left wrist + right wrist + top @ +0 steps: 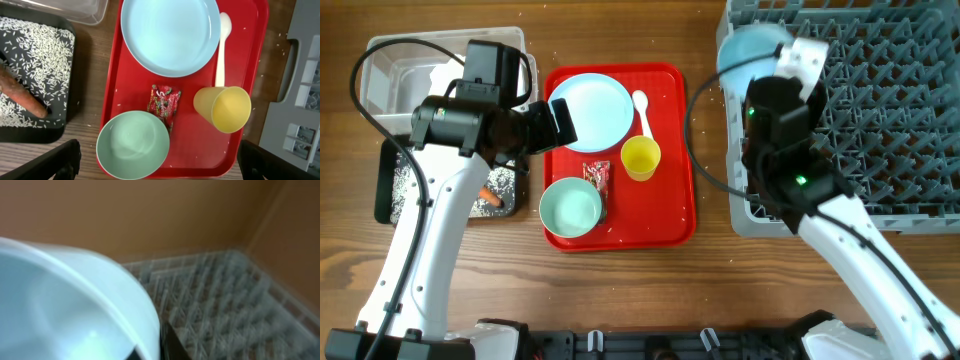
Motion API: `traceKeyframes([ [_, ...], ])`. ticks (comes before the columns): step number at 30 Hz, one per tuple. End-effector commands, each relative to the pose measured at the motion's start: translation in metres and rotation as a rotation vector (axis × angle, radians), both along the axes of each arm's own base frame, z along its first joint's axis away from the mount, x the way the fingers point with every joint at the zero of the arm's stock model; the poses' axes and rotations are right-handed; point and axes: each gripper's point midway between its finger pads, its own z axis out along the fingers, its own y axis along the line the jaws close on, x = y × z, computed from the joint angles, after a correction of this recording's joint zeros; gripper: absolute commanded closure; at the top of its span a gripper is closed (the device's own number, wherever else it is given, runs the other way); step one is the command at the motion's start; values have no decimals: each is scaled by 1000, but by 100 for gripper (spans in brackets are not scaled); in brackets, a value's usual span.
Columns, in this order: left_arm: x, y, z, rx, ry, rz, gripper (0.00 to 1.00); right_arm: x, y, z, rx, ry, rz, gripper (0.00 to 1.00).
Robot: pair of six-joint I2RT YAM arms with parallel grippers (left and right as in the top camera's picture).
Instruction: Sort waste into correct bins and load items into the dishwasher rack
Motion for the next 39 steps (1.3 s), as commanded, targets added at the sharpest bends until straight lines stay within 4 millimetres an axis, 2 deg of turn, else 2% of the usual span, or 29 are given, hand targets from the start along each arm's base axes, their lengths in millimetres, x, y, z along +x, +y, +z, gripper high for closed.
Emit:
traceKeyframes([
  [1, 2, 2, 1, 0, -3, 11, 0, 33, -32, 6, -379, 63, -121, 96],
  [4, 2, 2, 1, -1, -3, 11, 0, 62, -51, -5, -521, 74, -178, 96],
  [6, 2, 2, 1, -1, -3, 11, 0, 80, -65, -27, -583, 94, -213, 96],
  [8, 2, 2, 1, -1, -3, 11, 0, 97, -73, -58, -605, 119, -205, 96],
  [11, 2, 2, 1, -1, -3, 11, 0, 116, -86, -103, -571, 104, -206, 96],
  [13, 2, 2, 1, -1, -3, 11, 0, 123, -90, -121, -543, 80, -205, 96],
  [16, 2, 2, 1, -1, -3, 11, 0, 137, -84, -141, -505, 59, -162, 96],
  [23, 2, 2, 1, -1, -3, 11, 0, 150, -78, -151, -411, 29, -137, 96],
  [26, 2, 2, 1, 0, -3, 11, 0, 151, -68, -165, -426, 89, -102, 96],
  [35, 2, 2, 1, -1, -3, 11, 0, 151, -29, -164, -445, 81, -30, 96],
  [37, 2, 2, 1, 0, -2, 11, 0, 151, -27, -164, -417, 65, -33, 96],
  [39, 2, 2, 1, 0, -2, 11, 0, 147, -34, -162, -373, 46, -83, 96],
])
